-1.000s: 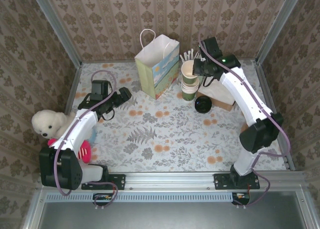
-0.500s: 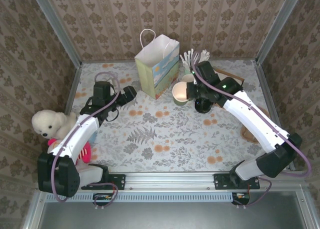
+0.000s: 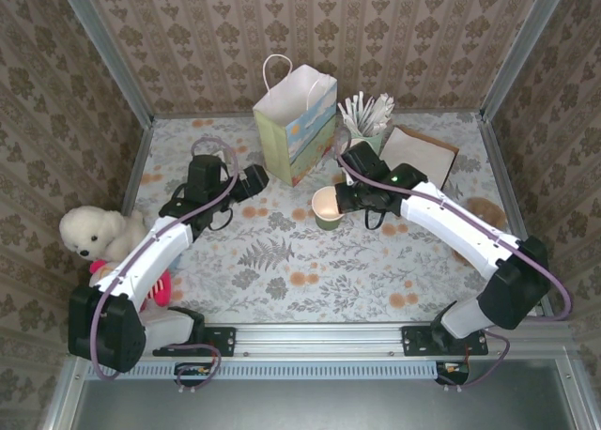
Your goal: Pack the takeout coffee
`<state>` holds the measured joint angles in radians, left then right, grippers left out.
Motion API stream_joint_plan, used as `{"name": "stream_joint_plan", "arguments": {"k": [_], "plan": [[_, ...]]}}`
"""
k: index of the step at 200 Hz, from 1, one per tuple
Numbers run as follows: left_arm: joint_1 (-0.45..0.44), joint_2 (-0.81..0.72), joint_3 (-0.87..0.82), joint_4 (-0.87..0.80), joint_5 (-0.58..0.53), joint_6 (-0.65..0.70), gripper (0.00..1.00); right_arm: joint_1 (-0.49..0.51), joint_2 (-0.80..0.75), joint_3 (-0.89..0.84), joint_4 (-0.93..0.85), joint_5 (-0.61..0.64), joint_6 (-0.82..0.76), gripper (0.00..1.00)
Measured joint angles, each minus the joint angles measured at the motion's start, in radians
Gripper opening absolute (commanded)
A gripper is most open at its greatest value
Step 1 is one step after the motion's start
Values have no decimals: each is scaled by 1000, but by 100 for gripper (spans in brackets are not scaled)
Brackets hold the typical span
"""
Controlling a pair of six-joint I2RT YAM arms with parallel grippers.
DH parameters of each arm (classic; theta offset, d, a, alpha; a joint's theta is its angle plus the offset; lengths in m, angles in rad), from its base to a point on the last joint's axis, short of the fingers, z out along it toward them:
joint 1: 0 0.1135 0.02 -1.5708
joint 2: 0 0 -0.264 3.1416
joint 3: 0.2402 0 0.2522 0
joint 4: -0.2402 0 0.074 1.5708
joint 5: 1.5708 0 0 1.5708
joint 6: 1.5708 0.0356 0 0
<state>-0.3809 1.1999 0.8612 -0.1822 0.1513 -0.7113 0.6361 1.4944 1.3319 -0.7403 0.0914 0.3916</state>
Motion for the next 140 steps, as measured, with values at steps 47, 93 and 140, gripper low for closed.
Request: {"name": "stream_joint_plan", "arguments": {"k": [47,93,140], "plan": [[-36,-24,-6,-22,-57,-20,100,24,45,-68,43,6,5,0],[-39,-24,-10,-80,-93,-76,100,32,73,-100,88,14,9,3],[-39,-15,-21,-82,-84,-108,100,34,90,-142,127,42,21,7]]}}
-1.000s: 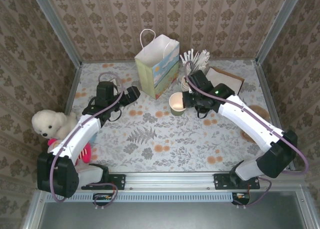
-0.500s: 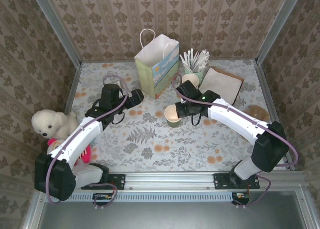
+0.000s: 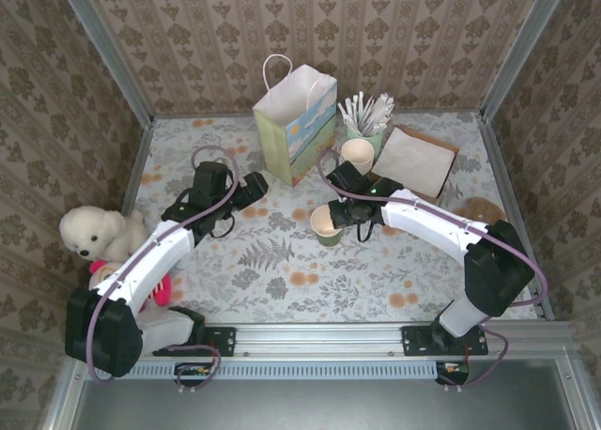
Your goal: Pack the takeout coffee
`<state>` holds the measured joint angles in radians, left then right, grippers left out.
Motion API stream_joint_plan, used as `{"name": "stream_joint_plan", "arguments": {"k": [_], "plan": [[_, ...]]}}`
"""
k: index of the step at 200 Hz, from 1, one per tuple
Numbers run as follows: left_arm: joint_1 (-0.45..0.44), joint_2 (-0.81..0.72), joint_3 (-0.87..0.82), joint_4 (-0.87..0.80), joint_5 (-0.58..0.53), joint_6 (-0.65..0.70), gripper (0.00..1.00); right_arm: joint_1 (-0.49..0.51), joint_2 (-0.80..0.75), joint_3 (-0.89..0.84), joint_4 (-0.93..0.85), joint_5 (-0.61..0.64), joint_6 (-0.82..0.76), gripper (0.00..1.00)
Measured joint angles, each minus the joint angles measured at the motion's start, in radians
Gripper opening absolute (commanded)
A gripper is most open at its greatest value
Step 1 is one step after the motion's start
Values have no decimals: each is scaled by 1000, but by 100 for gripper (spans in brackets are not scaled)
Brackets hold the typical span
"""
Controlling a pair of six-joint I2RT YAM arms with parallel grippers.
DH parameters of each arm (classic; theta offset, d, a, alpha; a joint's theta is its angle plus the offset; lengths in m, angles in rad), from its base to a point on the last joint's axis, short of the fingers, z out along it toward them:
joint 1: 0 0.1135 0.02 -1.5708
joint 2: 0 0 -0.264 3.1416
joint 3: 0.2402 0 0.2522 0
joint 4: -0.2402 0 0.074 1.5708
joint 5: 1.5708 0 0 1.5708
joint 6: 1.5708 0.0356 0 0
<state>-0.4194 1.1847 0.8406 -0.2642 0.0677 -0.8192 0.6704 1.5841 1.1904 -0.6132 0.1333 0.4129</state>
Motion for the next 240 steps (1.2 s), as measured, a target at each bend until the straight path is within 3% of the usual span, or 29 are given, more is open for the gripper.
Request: {"name": "stream_joint_plan", "arguments": {"k": [122,173,240], "plan": [[-6,75,36,-42,131,32,100,0,13,-9,64,-2,32,19],[-8,75,37,-42,147,38,100,0,16,-9,65,-7,37,30],[-19,63,37,-47,121,53,100,-15,-90,-9,62,-8,90,58]]}}
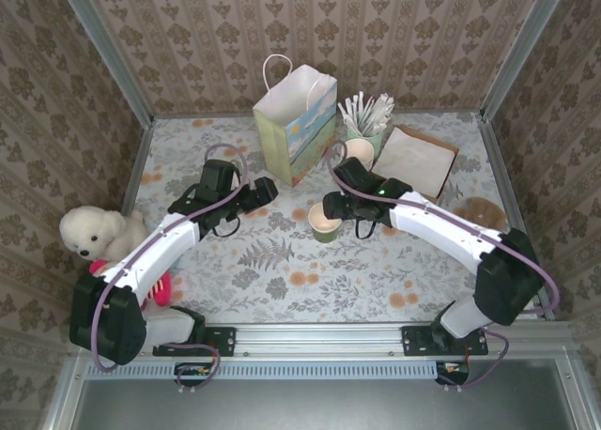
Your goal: Pack the takeout coffee
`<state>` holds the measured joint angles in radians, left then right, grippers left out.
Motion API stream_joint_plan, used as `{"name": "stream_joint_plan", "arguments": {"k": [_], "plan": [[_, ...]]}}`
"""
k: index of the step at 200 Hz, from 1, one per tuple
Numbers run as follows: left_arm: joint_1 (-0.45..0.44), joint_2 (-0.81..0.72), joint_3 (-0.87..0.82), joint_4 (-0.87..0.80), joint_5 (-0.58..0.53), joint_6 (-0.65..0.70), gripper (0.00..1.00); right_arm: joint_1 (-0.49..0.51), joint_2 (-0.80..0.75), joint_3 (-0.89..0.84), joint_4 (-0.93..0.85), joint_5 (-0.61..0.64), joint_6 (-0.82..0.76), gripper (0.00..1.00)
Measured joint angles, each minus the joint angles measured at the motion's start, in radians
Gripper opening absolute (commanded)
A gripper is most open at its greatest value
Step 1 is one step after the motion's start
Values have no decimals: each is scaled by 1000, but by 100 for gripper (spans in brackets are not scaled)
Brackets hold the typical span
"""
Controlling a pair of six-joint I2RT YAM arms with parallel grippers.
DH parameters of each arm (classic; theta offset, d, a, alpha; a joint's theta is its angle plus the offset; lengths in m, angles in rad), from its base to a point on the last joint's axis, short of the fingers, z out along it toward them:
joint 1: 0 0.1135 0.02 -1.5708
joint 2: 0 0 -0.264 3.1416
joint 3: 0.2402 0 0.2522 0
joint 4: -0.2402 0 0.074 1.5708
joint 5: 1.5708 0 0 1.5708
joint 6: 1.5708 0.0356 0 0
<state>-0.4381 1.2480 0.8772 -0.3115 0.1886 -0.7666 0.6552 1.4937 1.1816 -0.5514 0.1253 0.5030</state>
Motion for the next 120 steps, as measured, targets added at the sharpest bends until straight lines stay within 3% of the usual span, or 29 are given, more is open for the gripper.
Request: {"name": "stream_joint_plan", "arguments": {"k": [25,52,74,120], "plan": [[0,0,0,-23,-2,3,100,-74,-85,-9,4,-7,-1,61],[-4,-18,-16,-34,-2,3,100,-238,-149,-85,3,-26,-18,60],[-6,-39,-32,-39,-2,2,100,-355,-129,-119,-11,-32,-98,58],[-7,-40,-32,-42,-2,2,100,-472,0,-120,-11,-36,-270,51]]}}
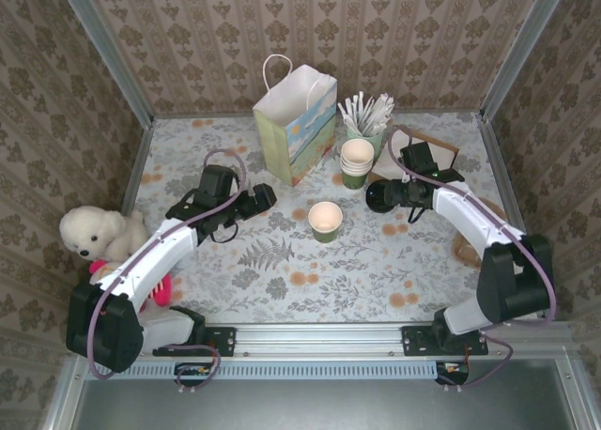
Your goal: Pack the takeout coffee
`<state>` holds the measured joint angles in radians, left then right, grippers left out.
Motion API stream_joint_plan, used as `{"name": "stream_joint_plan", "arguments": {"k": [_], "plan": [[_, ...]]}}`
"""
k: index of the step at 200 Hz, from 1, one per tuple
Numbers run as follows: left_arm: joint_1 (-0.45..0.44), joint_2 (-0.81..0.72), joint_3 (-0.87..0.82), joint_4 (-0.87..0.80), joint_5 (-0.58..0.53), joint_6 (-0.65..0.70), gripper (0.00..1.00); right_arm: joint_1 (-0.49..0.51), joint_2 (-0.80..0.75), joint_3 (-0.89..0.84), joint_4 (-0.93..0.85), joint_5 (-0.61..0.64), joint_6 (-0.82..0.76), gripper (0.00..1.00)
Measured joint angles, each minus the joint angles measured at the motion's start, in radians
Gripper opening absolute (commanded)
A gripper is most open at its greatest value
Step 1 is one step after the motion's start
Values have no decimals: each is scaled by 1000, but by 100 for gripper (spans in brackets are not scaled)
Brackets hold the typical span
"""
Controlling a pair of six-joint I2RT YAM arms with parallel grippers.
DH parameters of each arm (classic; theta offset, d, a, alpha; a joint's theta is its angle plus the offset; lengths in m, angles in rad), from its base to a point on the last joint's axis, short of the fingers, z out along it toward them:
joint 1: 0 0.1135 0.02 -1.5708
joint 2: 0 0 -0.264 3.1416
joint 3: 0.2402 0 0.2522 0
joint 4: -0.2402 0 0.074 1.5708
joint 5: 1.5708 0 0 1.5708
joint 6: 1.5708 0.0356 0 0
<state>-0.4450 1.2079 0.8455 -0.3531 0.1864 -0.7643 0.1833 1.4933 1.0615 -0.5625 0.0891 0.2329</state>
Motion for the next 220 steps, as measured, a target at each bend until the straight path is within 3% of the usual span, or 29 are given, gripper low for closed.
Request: {"name": "stream_joint_plan", "arguments": {"k": [65,115,181,220], "plan": [[-33,1,0,-23,-21,-3,100,-22,188,96,31,-16,-98,42],[-33,1,0,-45,-41,-3,100,-22,243,111,70,-14,-100,31],[-33,1,0,-54,-56,-7,100,-22,265,116,96,4,-100,30],[-33,1,0,-61,-56,-8,100,-22,291,116,100,13,-100,21]]}}
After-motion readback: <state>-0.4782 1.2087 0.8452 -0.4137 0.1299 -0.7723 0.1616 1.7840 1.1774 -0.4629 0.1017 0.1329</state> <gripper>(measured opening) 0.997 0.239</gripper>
